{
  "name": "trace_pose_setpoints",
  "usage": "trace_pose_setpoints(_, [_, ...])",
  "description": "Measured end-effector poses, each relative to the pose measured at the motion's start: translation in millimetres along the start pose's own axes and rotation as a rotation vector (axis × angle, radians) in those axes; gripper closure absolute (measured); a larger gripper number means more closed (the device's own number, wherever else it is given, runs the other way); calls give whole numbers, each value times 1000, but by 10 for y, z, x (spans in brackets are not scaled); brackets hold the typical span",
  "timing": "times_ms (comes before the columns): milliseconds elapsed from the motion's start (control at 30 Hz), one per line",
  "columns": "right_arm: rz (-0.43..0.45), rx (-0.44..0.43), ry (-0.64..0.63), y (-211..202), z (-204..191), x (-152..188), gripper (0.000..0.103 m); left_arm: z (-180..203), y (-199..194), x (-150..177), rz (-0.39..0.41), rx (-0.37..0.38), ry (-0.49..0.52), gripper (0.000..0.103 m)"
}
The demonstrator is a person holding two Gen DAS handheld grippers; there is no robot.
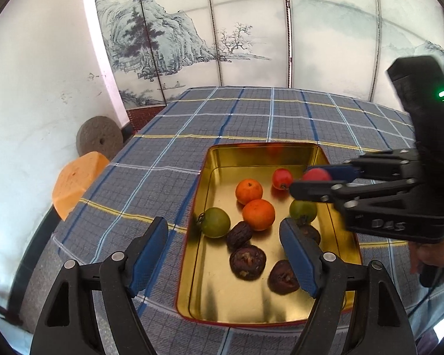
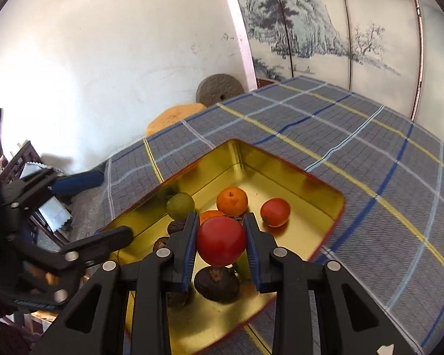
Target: Organize fruits
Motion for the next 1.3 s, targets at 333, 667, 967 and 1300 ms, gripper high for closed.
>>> trace_pose_setpoints(333, [-71,11,33,371,-23,66,73,-109,-79,34,11,-29,-35,25])
trace_pose_setpoints(667, [166,77,-12,-323,-387,-144,35,-149,-451,3,91,-22,-53,23])
trace_pose_setpoints(967, [332,199,-42,-1280,-637,64,22,-57,-1080,-60,217,10,-32,1])
trace_pose_setpoints(1300, [347,228,-7,-1639,-514,374,21,194,-1339,-58,224,35,6,1])
Point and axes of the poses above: each gripper's, at about its wrist camera, not at the fingertips, and y roughly the way its jaws point, z to its right, x to its underside, the point moved 4 cm from there along y, roughly the way its jaws point, and after that the axes turned 5 degrees about -y, right-handed, at the moved point
